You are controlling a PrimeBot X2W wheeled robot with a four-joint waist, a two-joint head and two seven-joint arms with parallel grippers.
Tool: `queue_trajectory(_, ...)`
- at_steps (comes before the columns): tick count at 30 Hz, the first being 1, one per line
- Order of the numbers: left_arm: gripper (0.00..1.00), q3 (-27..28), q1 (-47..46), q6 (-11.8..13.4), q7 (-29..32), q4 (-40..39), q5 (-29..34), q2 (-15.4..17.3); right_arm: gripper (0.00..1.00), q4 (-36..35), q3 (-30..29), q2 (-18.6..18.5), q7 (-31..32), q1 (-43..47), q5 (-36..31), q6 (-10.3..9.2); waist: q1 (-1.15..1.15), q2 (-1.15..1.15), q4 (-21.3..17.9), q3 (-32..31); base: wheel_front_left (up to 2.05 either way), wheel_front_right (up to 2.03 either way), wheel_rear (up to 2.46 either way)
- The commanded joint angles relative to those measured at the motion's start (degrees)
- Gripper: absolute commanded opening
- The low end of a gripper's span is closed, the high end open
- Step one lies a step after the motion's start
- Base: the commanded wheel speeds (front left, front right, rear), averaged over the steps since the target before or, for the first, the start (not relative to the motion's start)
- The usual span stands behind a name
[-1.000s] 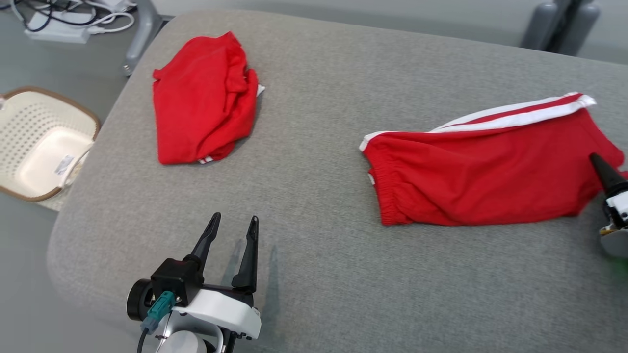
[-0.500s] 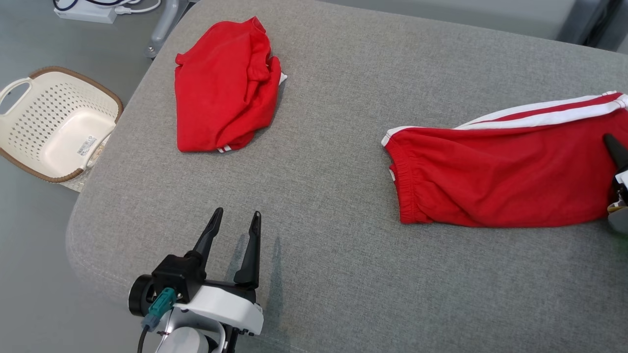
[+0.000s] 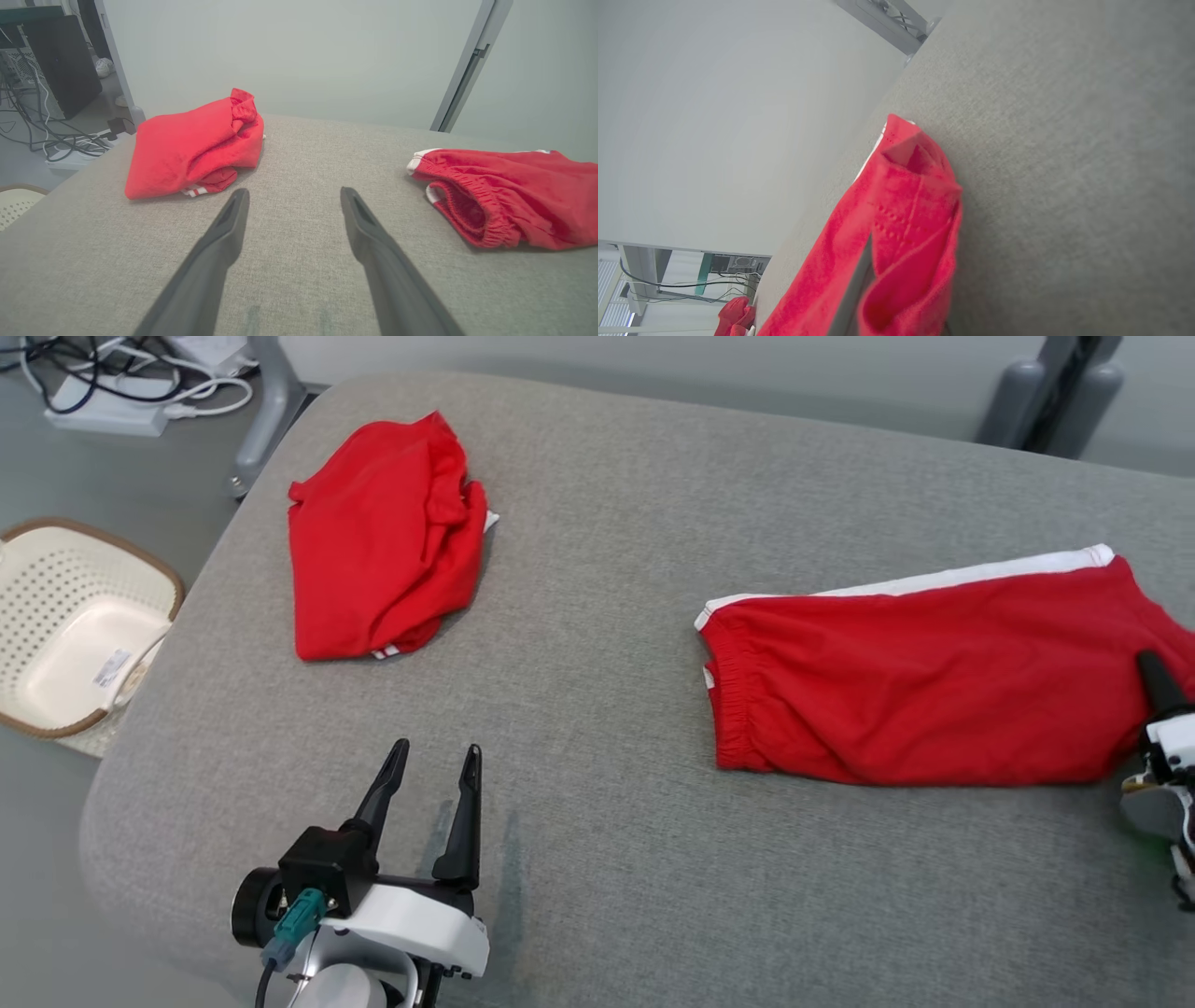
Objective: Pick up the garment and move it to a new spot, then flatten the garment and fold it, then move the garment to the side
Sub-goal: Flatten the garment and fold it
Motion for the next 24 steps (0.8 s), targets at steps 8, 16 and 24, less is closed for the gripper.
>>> queue_trajectory(8,1.0,0.84,1.06,-0.9,-0.13,0.67,0.94,0.24,0.0,-0.31,-0.23,0.59,-2.22,6.74,2.63,-0.14,0.0,0.0,-4.67,-4.06,0.0,0.0,0.0)
queue_trajectory(16,1.0,1.7,3.23,-1.07,-0.13,1.14,1.2,0.23,0.0,0.14,-0.72,1.15,-6.85,12.4,3.25,-0.08,0.0,0.0,-7.09,-8.51,0.0,0.0,0.0)
queue_trajectory(24,1.0,2.57,3.67,-1.1,-0.13,0.75,1.04,0.23,0.0,1.21,0.81,1.94,-8.65,10.97,2.06,-0.08,0.0,0.0,-9.32,-8.42,0.0,0.0,0.0)
